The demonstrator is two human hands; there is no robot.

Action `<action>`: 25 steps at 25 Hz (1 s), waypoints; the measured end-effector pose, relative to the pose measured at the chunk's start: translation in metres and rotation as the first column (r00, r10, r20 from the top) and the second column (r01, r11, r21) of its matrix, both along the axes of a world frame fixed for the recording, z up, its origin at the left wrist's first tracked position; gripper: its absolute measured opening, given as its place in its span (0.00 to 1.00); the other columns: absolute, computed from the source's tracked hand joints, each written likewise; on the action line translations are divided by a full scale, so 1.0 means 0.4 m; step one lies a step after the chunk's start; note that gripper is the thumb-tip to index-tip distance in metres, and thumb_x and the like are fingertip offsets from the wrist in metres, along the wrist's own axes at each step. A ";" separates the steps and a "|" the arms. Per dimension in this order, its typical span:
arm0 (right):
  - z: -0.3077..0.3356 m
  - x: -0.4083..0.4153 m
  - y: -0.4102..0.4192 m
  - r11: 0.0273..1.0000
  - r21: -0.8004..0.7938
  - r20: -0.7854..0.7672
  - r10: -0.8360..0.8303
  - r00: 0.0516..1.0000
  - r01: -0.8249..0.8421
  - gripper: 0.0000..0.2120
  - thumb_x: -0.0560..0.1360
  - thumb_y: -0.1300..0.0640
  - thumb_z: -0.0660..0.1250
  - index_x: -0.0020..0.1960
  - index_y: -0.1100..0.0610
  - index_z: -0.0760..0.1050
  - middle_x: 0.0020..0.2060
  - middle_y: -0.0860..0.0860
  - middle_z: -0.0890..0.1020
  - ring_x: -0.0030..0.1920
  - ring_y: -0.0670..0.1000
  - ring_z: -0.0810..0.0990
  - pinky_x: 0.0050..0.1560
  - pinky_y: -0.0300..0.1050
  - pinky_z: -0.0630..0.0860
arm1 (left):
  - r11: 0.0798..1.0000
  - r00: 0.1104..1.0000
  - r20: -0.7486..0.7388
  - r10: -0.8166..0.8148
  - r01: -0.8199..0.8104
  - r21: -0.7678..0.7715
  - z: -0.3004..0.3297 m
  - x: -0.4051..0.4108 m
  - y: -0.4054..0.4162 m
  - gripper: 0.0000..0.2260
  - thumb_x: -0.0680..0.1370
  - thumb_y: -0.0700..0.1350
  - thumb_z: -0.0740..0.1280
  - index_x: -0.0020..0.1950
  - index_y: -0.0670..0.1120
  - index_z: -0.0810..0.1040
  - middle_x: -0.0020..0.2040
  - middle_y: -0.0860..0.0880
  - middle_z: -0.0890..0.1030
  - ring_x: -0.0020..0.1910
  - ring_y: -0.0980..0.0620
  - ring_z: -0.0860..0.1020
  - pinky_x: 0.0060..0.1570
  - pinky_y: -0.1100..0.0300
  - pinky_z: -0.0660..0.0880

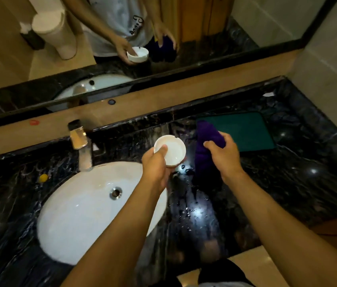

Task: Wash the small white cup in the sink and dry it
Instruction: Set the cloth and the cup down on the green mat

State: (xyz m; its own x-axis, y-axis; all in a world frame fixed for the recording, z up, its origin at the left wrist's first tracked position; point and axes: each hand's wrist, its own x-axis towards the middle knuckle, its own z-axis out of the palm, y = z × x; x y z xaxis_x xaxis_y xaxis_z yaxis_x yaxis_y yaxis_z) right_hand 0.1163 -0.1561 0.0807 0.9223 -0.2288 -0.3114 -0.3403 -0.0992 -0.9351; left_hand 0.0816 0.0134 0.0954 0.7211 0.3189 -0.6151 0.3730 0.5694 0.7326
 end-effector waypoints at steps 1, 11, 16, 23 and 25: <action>-0.011 0.035 -0.045 1.000 -0.022 -0.008 0.001 1.000 -0.002 0.17 0.72 0.58 0.74 0.59 0.48 0.77 0.50 0.48 0.83 0.50 0.51 0.84 0.47 0.45 0.81 | 1.000 1.000 -0.005 -0.006 0.006 -0.005 -0.010 0.037 -0.040 0.08 0.83 0.37 0.63 0.60 0.39 0.77 0.65 0.35 0.77 0.61 0.33 0.78 0.51 0.34 0.81; -0.117 0.338 -0.381 0.907 -0.420 -0.063 -0.071 0.995 0.038 0.21 0.76 0.52 0.73 0.65 0.57 0.72 0.54 0.53 0.80 0.50 0.53 0.78 0.50 0.45 0.74 | 0.996 0.993 -0.081 -0.081 0.079 -0.032 -0.080 0.280 -0.274 0.12 0.83 0.37 0.63 0.65 0.36 0.74 0.60 0.38 0.77 0.58 0.33 0.78 0.51 0.33 0.81; -0.194 0.377 -0.401 0.848 -0.526 -0.122 -0.003 0.993 -0.062 0.24 0.77 0.47 0.71 0.68 0.56 0.72 0.67 0.59 0.73 0.62 0.61 0.77 0.64 0.54 0.76 | 0.997 0.986 -0.152 -0.066 0.060 -0.046 -0.109 0.302 -0.297 0.14 0.82 0.36 0.64 0.68 0.36 0.74 0.63 0.35 0.78 0.60 0.32 0.78 0.47 0.36 0.83; -0.158 0.338 -0.358 0.756 -0.654 0.056 0.078 0.995 -0.023 0.18 0.78 0.46 0.68 0.63 0.55 0.80 0.61 0.58 0.76 0.60 0.57 0.75 0.65 0.56 0.74 | 0.997 0.986 -0.149 -0.071 0.065 -0.046 -0.119 0.308 -0.287 0.10 0.82 0.36 0.63 0.62 0.39 0.77 0.60 0.36 0.79 0.60 0.33 0.78 0.47 0.36 0.83; -0.103 0.314 -0.300 0.914 -0.345 -0.019 0.221 0.975 -0.214 0.10 0.78 0.46 0.68 0.55 0.49 0.83 0.47 0.51 0.83 0.42 0.49 0.82 0.51 0.51 0.80 | 0.995 0.988 -0.123 -0.095 0.090 -0.048 -0.115 0.305 -0.285 0.08 0.82 0.37 0.63 0.60 0.39 0.78 0.58 0.37 0.81 0.59 0.34 0.79 0.48 0.38 0.83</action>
